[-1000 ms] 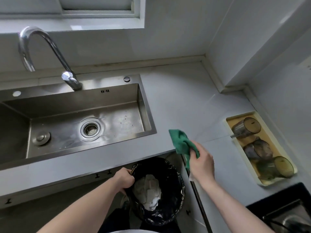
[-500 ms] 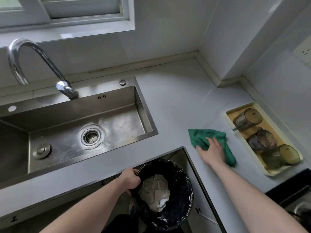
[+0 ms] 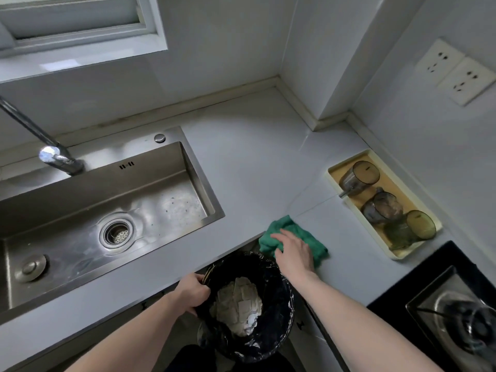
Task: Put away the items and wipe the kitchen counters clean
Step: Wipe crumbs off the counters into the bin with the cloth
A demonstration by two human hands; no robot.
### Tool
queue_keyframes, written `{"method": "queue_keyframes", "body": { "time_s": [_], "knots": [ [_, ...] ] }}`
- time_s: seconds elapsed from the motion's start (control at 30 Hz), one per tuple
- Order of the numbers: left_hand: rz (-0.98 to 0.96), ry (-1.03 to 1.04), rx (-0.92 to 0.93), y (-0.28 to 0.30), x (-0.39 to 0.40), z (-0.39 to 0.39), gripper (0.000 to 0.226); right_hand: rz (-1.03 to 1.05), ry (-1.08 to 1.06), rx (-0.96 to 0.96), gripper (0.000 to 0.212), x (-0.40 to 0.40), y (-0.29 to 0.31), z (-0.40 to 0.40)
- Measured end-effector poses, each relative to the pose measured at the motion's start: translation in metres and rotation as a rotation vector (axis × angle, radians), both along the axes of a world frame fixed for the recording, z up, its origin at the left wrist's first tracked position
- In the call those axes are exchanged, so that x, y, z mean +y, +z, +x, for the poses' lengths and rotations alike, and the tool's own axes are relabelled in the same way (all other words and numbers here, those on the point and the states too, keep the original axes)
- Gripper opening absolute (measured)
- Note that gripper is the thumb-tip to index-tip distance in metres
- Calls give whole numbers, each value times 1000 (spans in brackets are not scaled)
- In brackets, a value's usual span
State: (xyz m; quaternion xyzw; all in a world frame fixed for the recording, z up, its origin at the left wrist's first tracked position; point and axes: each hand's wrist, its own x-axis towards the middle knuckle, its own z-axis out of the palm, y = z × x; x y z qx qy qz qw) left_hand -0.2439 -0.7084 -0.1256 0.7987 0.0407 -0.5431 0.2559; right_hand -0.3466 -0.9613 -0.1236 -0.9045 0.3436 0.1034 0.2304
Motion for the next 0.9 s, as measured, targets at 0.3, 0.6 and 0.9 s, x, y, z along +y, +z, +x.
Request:
{"method": "queue_keyframes", "body": {
  "time_s": [0.3, 0.6, 0.9],
  "knots": [
    [22, -51, -36, -6, -16, -1, 26, 3, -452, -293, 58, -77, 34, -65],
    [12, -130, -36, -16, -24, 0, 32, -75, -509, 125, 61, -86, -16, -90],
    [2, -224, -8, -19, -24, -7, 41, 23, -228, -36, 49, 64, 4, -78]
  ]
}}
